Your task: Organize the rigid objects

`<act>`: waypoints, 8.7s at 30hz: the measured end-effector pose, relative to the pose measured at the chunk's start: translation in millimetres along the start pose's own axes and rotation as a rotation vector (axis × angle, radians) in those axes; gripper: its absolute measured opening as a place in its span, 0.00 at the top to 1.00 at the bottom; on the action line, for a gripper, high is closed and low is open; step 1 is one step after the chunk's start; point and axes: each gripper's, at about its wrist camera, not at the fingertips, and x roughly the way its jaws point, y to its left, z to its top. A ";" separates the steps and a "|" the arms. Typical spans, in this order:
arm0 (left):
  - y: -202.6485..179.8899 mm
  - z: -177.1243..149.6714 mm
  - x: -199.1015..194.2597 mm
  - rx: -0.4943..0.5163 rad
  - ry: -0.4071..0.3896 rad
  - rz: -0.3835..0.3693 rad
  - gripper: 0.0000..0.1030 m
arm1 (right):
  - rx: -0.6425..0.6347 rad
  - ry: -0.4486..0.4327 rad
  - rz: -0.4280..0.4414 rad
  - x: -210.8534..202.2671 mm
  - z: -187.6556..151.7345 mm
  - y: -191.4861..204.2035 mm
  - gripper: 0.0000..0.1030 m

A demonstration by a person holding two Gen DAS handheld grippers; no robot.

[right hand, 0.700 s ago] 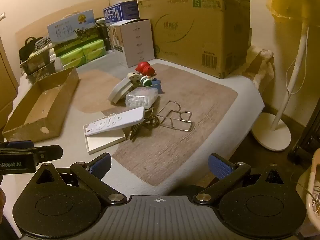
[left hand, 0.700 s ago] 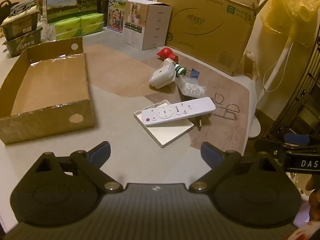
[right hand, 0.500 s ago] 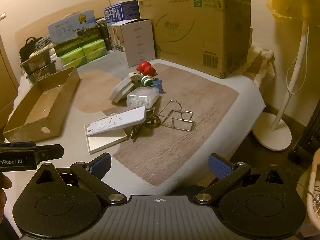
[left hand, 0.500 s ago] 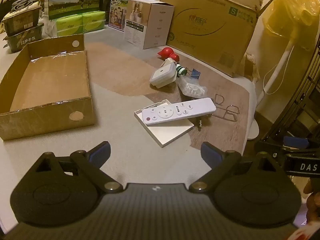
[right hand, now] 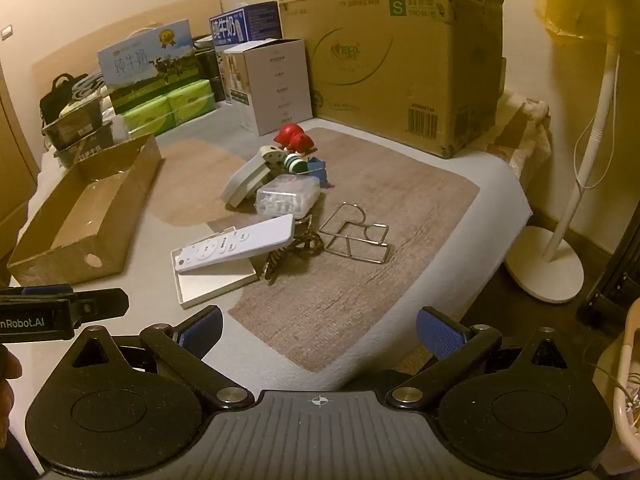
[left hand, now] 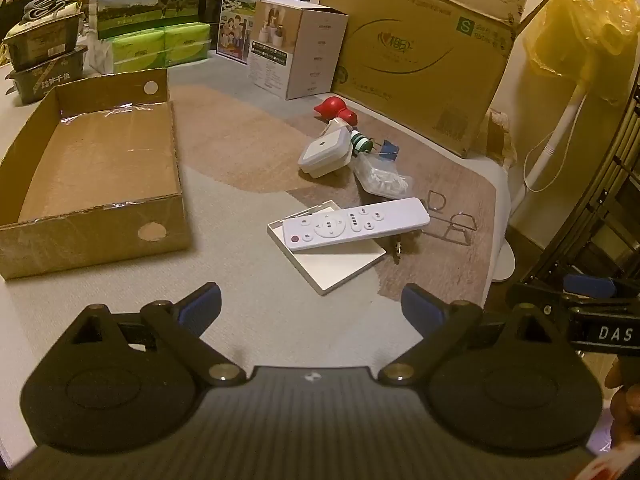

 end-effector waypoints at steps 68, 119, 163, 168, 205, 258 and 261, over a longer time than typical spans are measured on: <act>-5.4 13.3 41.7 0.022 0.015 0.048 0.07 | -0.082 -0.052 0.046 60.2 17.2 -38.8 0.00; -40.0 20.7 113.9 0.092 0.024 0.070 0.11 | -0.254 -0.017 0.139 150.1 31.6 -70.2 0.70; -29.0 81.1 161.3 0.762 0.224 -0.391 0.65 | -0.259 0.040 0.064 152.5 37.7 -51.6 0.69; -23.4 86.3 148.7 0.658 0.174 -0.313 0.65 | -0.238 0.008 0.038 144.1 37.6 -48.5 0.70; 185.2 121.6 8.9 0.039 0.015 0.245 0.65 | -0.332 -0.096 0.437 128.0 93.7 206.0 0.70; 195.3 81.2 -41.0 -0.128 -0.111 0.259 0.32 | -0.322 -0.091 0.338 114.1 81.9 213.3 0.29; 182.5 78.5 -45.4 -0.116 -0.143 0.239 0.23 | -0.297 -0.095 0.312 104.4 81.6 197.8 0.29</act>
